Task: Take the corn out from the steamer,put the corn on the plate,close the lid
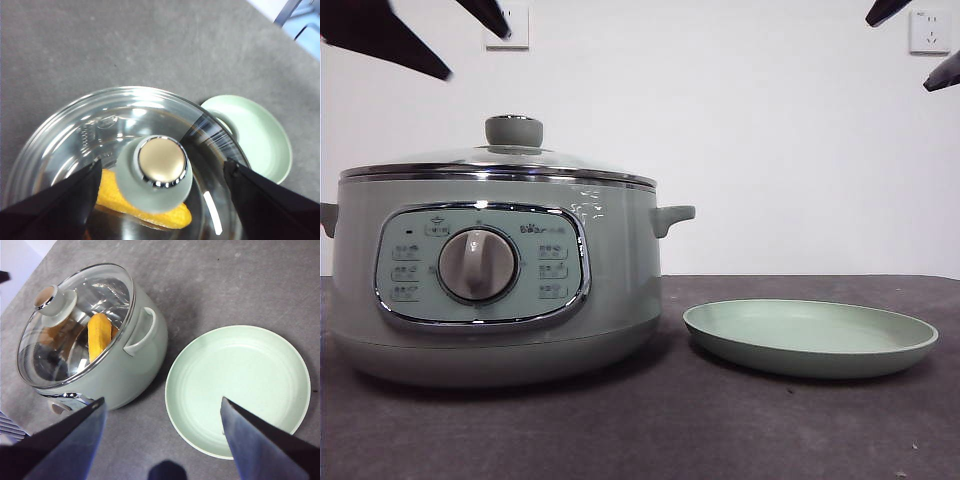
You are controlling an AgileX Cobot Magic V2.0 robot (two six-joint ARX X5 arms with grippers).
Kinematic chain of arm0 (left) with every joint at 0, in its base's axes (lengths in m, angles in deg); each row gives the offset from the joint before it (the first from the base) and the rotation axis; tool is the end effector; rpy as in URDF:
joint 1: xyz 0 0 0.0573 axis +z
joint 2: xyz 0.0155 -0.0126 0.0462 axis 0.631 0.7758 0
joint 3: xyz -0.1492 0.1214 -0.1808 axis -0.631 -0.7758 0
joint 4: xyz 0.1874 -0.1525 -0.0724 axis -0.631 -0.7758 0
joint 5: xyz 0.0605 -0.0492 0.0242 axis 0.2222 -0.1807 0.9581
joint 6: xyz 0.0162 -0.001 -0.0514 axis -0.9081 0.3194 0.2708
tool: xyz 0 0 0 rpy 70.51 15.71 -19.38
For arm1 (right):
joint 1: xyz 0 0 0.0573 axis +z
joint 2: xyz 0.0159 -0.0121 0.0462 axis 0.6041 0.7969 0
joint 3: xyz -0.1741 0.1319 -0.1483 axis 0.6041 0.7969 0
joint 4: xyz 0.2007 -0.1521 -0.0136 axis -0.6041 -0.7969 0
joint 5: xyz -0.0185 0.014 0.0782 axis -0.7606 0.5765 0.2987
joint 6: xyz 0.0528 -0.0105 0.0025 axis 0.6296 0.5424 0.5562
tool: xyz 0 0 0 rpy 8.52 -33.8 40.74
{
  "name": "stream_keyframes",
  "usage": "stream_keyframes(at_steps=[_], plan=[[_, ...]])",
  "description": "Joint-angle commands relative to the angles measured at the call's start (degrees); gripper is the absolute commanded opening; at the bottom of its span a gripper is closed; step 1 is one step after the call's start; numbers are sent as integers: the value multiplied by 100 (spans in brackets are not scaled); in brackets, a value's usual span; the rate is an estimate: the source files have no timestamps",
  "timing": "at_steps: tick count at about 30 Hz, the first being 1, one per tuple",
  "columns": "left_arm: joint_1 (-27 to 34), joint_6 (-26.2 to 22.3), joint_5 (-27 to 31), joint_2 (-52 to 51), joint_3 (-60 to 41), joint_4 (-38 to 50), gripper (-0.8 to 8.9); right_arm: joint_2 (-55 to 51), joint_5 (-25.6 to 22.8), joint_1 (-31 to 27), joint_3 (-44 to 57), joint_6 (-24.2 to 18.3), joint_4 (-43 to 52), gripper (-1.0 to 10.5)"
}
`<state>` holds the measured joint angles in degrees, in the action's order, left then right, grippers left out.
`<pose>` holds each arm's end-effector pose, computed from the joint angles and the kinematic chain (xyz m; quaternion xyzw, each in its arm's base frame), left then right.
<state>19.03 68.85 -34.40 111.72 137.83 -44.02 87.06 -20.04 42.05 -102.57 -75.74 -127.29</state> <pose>0.2330 -0.0934 0.3362 -0.0188 0.3064 -0.2810 0.9093 0.1760 0.0313 0.3105 0.0984 0.3288 0.3111 0.8862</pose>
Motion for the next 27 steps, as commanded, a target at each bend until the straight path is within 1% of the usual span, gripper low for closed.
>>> stream_keyframes(at_steps=[1, 7, 11, 12, 15, 16, 20, 22, 25, 27], plan=[[-243, -98, 363, 361, 44, 68, 408, 11, -22, 15, -11, 35, 44, 382], [-522, -116, 796, 870, 44, 278, 408, 11, -22, 15, -11, 35, 48, 382], [-625, -118, 863, 1082, 44, 363, 398, 11, -33, 15, -11, 35, 48, 382], [-625, -120, 905, 1126, 44, 352, 351, 11, -33, 15, -11, 35, 48, 382], [-632, -323, 920, 1158, 44, 278, 45, 11, -33, 15, -11, 37, 48, 382], [-632, -402, 922, 1156, 44, 280, -22, 11, -33, 15, -11, 37, 48, 382], [-632, -415, 946, 1108, 74, 295, -9, 11, -33, 17, -11, 39, 52, 382], [-632, -413, 964, 962, 87, 404, -9, 20, -26, 24, -11, 144, 136, 382], [-629, -411, 1309, 520, 87, 511, -9, 63, -22, 229, -17, 332, 496, 378], [-619, -413, 1585, 105, 87, 507, -9, 203, -35, 568, -50, 431, 769, 378]])
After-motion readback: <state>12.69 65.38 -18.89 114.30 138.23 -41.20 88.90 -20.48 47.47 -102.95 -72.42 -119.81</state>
